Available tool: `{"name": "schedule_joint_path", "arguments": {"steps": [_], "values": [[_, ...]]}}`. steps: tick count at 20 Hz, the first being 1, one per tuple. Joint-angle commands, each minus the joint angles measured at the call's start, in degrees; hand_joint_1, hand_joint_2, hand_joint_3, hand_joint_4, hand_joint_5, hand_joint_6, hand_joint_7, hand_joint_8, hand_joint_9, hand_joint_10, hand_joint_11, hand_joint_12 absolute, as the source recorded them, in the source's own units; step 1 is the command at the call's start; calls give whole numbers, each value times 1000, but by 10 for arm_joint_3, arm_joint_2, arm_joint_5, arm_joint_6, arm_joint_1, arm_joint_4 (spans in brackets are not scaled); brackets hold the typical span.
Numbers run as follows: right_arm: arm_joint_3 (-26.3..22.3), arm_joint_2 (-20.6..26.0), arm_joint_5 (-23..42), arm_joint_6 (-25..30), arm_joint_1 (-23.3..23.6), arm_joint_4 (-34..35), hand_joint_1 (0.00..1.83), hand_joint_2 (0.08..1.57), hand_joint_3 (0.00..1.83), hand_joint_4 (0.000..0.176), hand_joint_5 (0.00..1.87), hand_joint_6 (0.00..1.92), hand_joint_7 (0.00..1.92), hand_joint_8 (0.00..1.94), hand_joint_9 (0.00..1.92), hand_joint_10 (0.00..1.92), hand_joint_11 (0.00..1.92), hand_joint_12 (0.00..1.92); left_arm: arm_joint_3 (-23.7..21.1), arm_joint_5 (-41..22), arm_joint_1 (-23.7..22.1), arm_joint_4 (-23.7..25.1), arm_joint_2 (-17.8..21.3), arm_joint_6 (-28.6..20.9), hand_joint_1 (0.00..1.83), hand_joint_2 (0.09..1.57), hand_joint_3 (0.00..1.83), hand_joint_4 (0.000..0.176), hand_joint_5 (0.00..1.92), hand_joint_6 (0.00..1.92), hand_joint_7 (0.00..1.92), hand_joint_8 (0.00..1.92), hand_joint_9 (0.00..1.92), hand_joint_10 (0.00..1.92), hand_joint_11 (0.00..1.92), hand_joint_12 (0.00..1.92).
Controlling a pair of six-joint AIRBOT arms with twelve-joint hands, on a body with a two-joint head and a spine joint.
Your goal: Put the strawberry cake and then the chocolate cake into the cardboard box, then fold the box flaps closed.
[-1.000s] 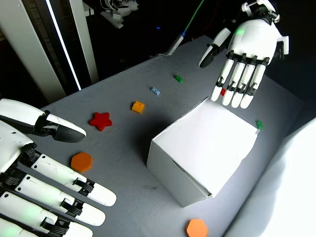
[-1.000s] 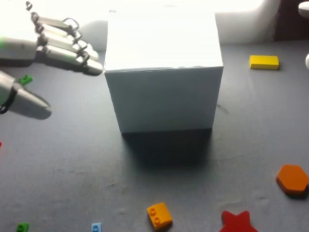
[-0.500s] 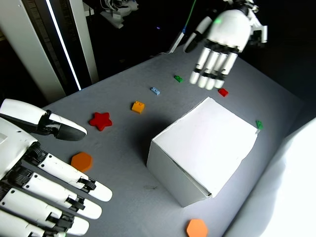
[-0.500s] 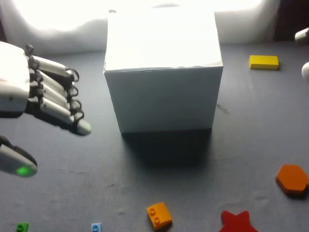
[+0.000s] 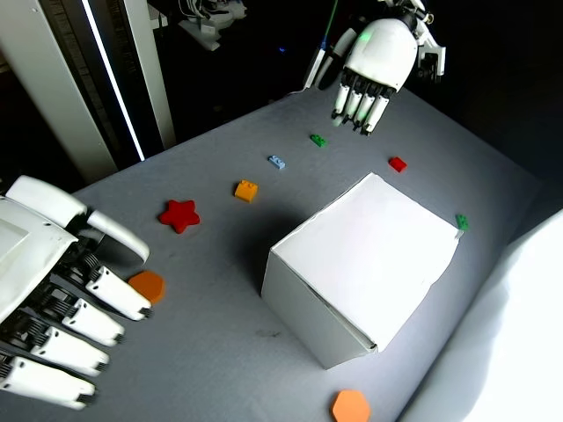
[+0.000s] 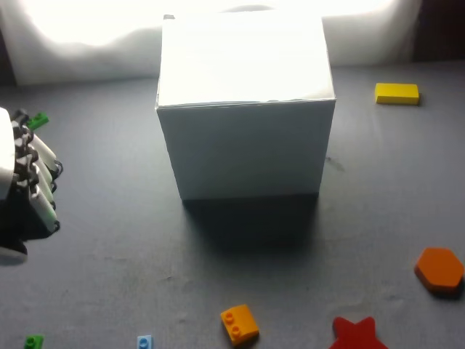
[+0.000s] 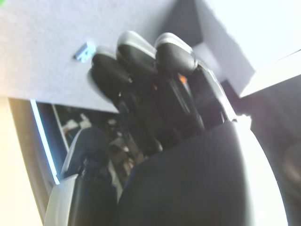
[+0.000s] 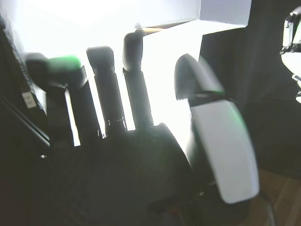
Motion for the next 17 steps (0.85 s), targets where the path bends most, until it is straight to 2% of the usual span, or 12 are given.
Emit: {"name": "schedule_joint_path", "arguments": {"steps": [1, 2, 3, 6, 9, 12, 15, 17], "values": [[-1, 9, 63, -3, 9, -2, 425, 1554, 16, 139, 1249, 1914, 1470, 1941, 1555, 1921, 1414, 1921, 5, -4, -9, -36, 5, -2, 437, 1492, 0, 0, 947, 1740, 1065, 1778, 1040, 1873, 927, 1909], [-1, 9, 62, -5, 9, -3, 447, 1549, 10, 169, 1254, 1920, 1475, 1941, 1574, 1921, 1416, 1921, 17, -8, -15, -36, 5, -2, 450, 1484, 0, 0, 941, 1761, 1071, 1784, 1058, 1865, 960, 1895], [-1, 9, 61, -5, 9, -3, 446, 1550, 10, 175, 1260, 1921, 1488, 1941, 1579, 1921, 1406, 1921, 25, -11, -20, -36, 5, -3, 453, 1476, 0, 0, 927, 1752, 1059, 1778, 1054, 1860, 957, 1889], [-3, 9, 60, -5, 9, -11, 413, 1562, 13, 176, 1222, 1895, 1429, 1941, 1517, 1921, 1357, 1921, 47, -24, -30, -39, 2, -9, 419, 1480, 0, 0, 941, 1703, 1067, 1733, 1057, 1827, 937, 1869], [-4, 9, 58, -5, 9, -13, 441, 1547, 4, 176, 1221, 1921, 1458, 1941, 1560, 1921, 1406, 1921, 50, -28, -36, -37, 2, -13, 435, 1476, 0, 0, 932, 1747, 1065, 1754, 1061, 1831, 934, 1890], [-6, 9, 53, -7, 9, -15, 268, 1570, 63, 176, 1168, 1900, 1368, 1935, 1424, 1921, 1119, 1921, 47, -28, -38, -35, 2, -15, 409, 1473, 0, 0, 916, 1774, 1041, 1743, 1010, 1823, 912, 1892], [-7, 9, 33, -7, 9, -18, 335, 1561, 49, 176, 1160, 1892, 1350, 1941, 1417, 1921, 1080, 1921, 44, -28, -42, -30, 2, -15, 428, 1453, 0, 0, 868, 1667, 1000, 1732, 963, 1818, 843, 1904], [-7, 9, 35, -9, 9, -22, 357, 1556, 37, 176, 1150, 1920, 1337, 1941, 1395, 1921, 1031, 1921, 44, -28, -45, -30, 2, -16, 421, 1456, 1, 0, 851, 1685, 981, 1751, 931, 1850, 837, 1920]]}}
